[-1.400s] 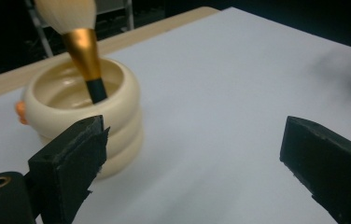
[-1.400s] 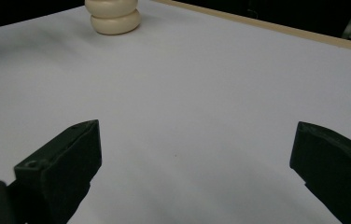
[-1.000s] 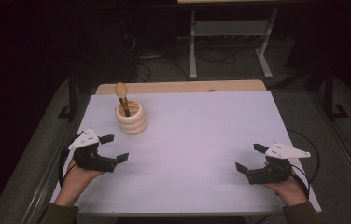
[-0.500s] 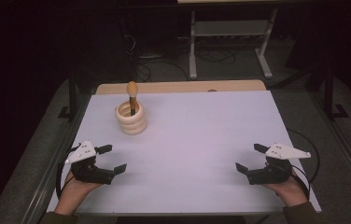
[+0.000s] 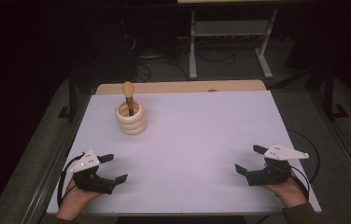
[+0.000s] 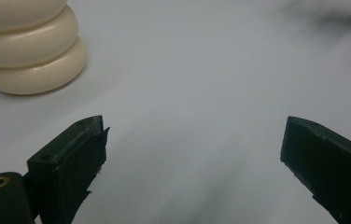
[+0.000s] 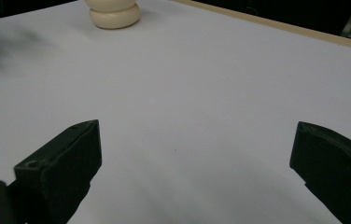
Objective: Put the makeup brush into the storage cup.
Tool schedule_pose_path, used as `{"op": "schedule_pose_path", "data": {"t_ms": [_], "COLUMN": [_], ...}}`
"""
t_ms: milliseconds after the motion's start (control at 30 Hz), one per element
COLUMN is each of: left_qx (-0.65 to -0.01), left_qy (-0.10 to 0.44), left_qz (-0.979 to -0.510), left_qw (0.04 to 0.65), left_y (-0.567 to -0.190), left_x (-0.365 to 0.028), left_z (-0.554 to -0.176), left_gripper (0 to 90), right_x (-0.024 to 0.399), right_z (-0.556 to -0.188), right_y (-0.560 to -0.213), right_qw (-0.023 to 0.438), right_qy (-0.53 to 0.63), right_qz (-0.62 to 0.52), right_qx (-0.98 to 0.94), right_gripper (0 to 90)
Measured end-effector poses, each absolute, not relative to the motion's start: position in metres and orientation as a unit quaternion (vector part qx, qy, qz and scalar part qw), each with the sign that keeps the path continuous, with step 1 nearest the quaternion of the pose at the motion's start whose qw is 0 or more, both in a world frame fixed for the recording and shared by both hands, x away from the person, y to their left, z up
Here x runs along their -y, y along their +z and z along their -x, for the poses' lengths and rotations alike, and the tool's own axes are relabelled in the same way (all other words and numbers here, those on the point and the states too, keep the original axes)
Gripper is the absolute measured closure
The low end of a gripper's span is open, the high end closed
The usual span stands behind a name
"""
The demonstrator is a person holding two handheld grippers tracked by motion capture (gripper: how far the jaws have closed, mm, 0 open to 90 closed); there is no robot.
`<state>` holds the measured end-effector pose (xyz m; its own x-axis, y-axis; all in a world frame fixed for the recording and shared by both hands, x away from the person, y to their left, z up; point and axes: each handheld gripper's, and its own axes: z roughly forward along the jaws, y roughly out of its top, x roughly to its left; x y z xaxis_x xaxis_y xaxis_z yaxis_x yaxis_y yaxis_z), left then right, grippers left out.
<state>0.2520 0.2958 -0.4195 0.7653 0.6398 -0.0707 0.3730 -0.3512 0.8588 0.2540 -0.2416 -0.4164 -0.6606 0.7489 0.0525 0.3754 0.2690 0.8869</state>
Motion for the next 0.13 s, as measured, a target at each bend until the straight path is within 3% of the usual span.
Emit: {"op": "schedule_pose_path", "data": {"t_ms": [133], "left_qx": [-0.323], "left_qy": [0.136], "left_qz": [-0.812], "left_qw": [0.467], "left_y": [-0.4237], "left_x": [-0.2955], "left_z": [-0.2537], "left_gripper": [5.9], "right_x": [0.2400], "right_z": [-0.2537], "right_y": [-0.4187], "right_qw": [0.192], "right_qy": [0.476], "right_qz": [-0.365], "right_qx": [-0.777], "right_gripper": [1.1]}}
